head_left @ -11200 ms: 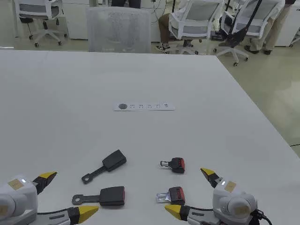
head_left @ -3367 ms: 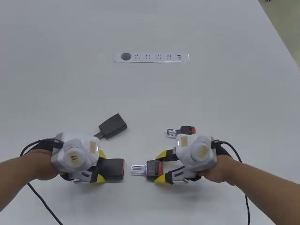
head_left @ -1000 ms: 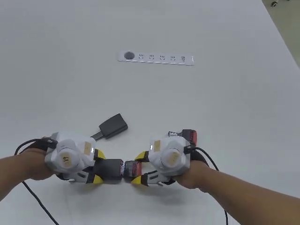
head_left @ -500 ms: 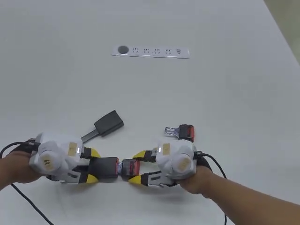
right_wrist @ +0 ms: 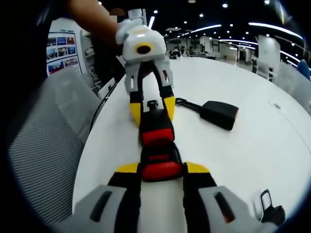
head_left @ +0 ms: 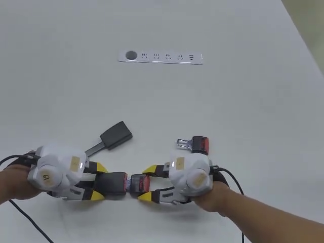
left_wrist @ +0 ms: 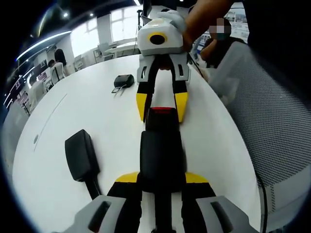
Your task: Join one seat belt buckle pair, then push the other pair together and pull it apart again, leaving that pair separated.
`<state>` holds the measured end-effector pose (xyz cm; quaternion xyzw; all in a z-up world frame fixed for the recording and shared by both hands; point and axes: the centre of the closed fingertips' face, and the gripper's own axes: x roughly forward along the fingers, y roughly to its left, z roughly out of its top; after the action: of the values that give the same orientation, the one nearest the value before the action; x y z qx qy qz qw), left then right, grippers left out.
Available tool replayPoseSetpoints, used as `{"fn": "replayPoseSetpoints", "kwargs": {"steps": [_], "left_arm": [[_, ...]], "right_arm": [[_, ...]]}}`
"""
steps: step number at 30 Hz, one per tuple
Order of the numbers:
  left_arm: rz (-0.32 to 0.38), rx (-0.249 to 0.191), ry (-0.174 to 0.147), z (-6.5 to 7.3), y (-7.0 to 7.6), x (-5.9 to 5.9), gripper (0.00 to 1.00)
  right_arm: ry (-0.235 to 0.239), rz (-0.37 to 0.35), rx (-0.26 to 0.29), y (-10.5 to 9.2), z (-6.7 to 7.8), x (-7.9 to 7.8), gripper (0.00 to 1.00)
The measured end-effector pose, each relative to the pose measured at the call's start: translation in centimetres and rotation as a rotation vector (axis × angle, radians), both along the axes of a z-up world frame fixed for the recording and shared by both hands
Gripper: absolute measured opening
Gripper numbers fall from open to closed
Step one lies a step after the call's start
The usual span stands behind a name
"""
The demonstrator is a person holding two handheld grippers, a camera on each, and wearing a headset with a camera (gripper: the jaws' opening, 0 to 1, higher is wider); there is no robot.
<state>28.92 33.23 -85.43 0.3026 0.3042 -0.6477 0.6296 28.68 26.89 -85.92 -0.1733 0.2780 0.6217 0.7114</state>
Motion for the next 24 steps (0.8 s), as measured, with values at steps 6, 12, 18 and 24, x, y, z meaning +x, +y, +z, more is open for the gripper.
{"fn": "replayPoseSetpoints", "kwargs": {"steps": [6,12,18,24], "left_arm": [[-0.007,-0.001,0.001,0.03,-0.12,0.04,0.32],[-0.020,0.003,0.004,0.06,-0.09,0.02,0.31],[-0.016,0.001,0.006,0.12,-0.04,-0.05,0.32],[-0.024,0.005,0.007,0.16,-0.06,-0.10,0.31]], "right_arm": [[0.009,-0.005,0.011,0.03,0.08,-0.07,0.32],[0.007,-0.004,0.013,0.17,0.19,-0.11,0.32],[0.007,-0.009,0.019,0.04,0.13,-0.14,0.32],[0.006,-0.015,0.026,-0.05,0.14,-0.17,0.32]]}}
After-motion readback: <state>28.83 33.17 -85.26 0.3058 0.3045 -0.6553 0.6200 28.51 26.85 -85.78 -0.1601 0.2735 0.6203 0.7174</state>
